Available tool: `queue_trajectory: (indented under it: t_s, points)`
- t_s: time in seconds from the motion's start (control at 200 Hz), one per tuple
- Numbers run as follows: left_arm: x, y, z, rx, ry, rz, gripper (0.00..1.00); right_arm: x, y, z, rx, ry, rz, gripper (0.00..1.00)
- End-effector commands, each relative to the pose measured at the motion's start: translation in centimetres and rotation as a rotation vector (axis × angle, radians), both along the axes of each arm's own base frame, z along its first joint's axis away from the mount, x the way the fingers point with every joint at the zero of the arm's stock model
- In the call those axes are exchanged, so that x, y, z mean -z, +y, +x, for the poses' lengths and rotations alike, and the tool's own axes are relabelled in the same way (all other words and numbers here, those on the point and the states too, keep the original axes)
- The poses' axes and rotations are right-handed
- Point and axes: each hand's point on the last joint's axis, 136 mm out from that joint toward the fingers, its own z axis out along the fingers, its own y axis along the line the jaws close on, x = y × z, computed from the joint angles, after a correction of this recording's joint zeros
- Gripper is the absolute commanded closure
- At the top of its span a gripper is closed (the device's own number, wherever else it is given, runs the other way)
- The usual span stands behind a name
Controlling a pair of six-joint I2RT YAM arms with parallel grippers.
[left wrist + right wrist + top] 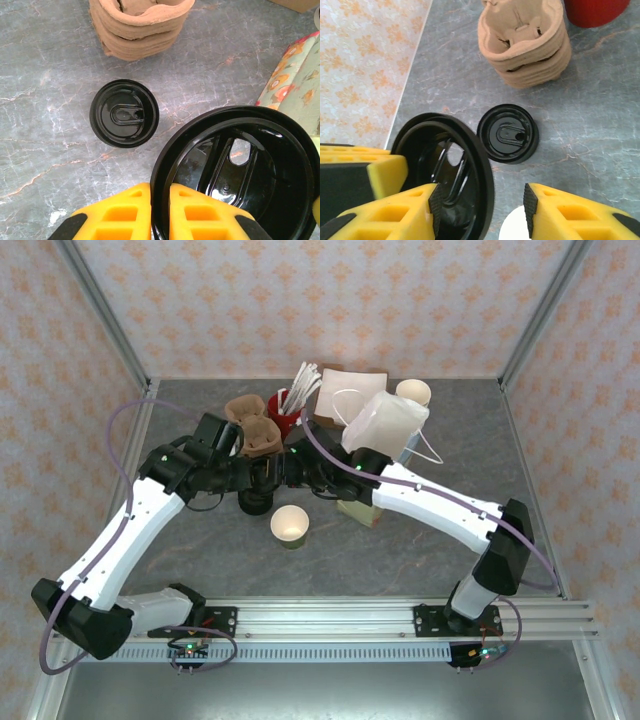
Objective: Pack the takeout coffee
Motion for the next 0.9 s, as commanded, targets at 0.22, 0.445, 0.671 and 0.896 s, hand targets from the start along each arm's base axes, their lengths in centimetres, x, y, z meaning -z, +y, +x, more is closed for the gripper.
queue_trajectory:
  t_s: [0.22,0.445,0.671,0.896]
  points:
    - [-1.2,-0.4,-0.4,0.001,-0.013,0.001,0.87,0.1,-0.3,0.3,-0.008,0.005,-0.035,0.59]
    - [-1.2,-0.7,-0.3,0.009,-0.023,-0.012,0.87,0.3,0.5,0.2,-0.012,0.035,0.001,0.67]
    - [-1.2,-0.9,-0.6,0.02,-0.02,-0.027,0.87,0.5,0.8,0.0,-0.02,0.055,0.018,0.93]
    - [-4.3,-1.5,-1.4,0.109,-0.097,-0.067,0.54,-0.1,-1.0,0.3,0.019,0.083,0.031,1.0]
